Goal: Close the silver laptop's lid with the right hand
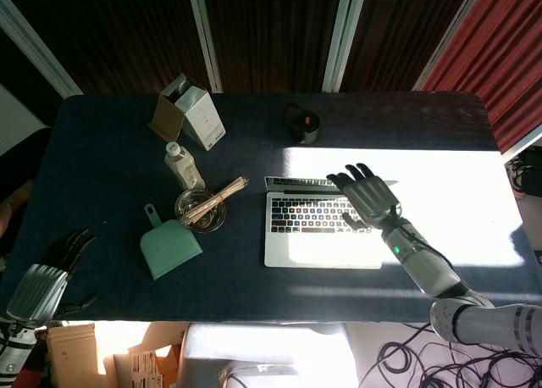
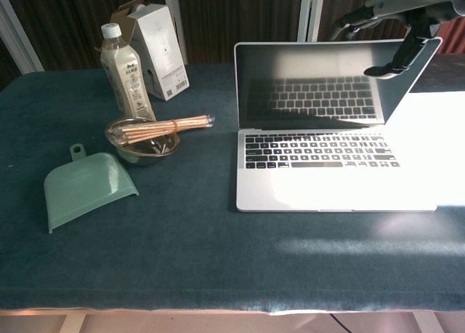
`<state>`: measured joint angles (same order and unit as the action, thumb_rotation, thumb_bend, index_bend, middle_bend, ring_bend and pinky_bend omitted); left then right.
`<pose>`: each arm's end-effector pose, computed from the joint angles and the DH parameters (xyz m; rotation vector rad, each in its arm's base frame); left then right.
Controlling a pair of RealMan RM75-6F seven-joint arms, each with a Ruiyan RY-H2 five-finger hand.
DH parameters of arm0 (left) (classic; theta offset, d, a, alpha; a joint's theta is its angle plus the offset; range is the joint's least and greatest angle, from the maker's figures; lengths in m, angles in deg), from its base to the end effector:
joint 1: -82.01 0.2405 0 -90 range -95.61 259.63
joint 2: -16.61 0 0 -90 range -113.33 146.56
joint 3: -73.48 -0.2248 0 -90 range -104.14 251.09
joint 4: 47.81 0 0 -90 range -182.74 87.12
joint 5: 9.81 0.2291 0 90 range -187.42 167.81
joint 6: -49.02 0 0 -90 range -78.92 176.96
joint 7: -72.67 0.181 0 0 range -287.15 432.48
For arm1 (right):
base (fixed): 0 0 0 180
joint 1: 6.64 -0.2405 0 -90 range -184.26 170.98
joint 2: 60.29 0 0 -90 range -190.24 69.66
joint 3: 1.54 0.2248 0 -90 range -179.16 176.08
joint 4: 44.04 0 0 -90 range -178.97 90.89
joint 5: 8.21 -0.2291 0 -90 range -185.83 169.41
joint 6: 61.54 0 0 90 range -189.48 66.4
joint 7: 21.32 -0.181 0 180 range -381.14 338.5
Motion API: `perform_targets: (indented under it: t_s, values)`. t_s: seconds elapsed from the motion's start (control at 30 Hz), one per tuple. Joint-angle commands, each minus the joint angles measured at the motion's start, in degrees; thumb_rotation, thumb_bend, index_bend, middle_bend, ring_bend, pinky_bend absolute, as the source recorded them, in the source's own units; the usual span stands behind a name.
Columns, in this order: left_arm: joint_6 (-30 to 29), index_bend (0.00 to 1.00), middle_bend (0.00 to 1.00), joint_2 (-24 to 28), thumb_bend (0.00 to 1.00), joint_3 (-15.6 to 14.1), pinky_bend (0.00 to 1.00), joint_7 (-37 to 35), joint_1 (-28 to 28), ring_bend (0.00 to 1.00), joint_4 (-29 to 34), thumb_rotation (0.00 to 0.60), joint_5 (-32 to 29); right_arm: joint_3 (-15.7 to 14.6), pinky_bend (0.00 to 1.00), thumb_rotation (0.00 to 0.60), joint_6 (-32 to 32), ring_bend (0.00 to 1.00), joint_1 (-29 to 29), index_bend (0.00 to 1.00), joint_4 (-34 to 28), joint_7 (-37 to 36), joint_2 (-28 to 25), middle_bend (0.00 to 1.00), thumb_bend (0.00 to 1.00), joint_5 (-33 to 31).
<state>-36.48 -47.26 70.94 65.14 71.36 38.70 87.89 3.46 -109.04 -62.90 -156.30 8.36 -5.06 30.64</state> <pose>-0.2682 0.2212 0.1091 -1.6613 -0.8471 -1.0278 -0.1027 -0.3611 0.0553 1.9486 -0.9219 0.6161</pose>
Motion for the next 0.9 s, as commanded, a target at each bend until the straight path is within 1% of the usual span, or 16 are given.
perform_targets:
  t_s: [0.03, 0.23, 0.37, 0.5, 0.57, 0.67, 0.73, 0.9]
  values:
    - [-0.05, 0.00, 0.00, -0.02, 0.04, -0.03, 0.13, 0.07, 0.00, 0.00, 0.01, 0.600, 0.08, -0.99, 0.00, 0.600, 0.16, 0.00, 0.80, 0.11, -1.39, -0.38, -0.64, 0.17, 0.39, 1.69]
    - [-0.35, 0.00, 0.00, -0.02, 0.04, -0.11, 0.13, 0.18, 0.13, 0.00, 0.03, 0.600, 0.24, -2.54, 0.00, 0.600, 0.47, 0.00, 2.46, 0.10, -3.30, -1.57, -1.74, 0.17, 0.39, 4.98]
    - [-0.61, 0.00, 0.00, -0.03, 0.04, -0.10, 0.13, 0.20, 0.21, 0.00, 0.01, 0.600, 0.31, -3.43, 0.00, 0.600, 1.23, 0.00, 4.08, 0.09, -4.25, -3.61, -2.92, 0.16, 0.39, 7.50]
    - [-0.66, 0.00, 0.00, -0.07, 0.04, -0.12, 0.13, 0.25, 0.20, 0.00, 0.08, 0.600, 0.40, -4.42, 0.00, 0.600, 3.33, 0.00, 5.83, 0.08, -4.76, -6.61, -4.26, 0.15, 0.39, 10.38]
    - [-0.63, 0.00, 0.00, -0.12, 0.04, -0.14, 0.13, 0.35, 0.21, 0.00, 0.10, 0.600, 0.41, -4.81, 0.04, 0.600, 5.05, 0.00, 6.49, 0.06, -4.77, -8.47, -4.81, 0.14, 0.39, 11.64]
    - [-0.40, 0.00, 0.00, -0.19, 0.04, -0.14, 0.13, 0.53, 0.14, 0.00, 0.15, 0.600, 0.29, -5.08, 0.16, 0.600, 7.86, 0.00, 7.13, 0.03, -4.25, -11.31, -5.34, 0.12, 0.39, 13.28]
    - [-0.31, 0.00, 0.00, -0.23, 0.04, -0.15, 0.13, 0.63, 0.11, 0.00, 0.18, 0.600, 0.26, -5.11, 0.23, 0.600, 9.25, 0.00, 7.49, 0.02, -3.67, -12.96, -5.41, 0.11, 0.39, 14.29]
    - [-0.32, 0.00, 0.00, -0.25, 0.04, -0.17, 0.13, 0.78, 0.12, 0.00, 0.19, 0.600, 0.27, -4.97, 0.28, 0.600, 12.11, 0.00, 8.66, 0.00, -1.40, -17.47, -4.78, 0.11, 0.39, 16.89]
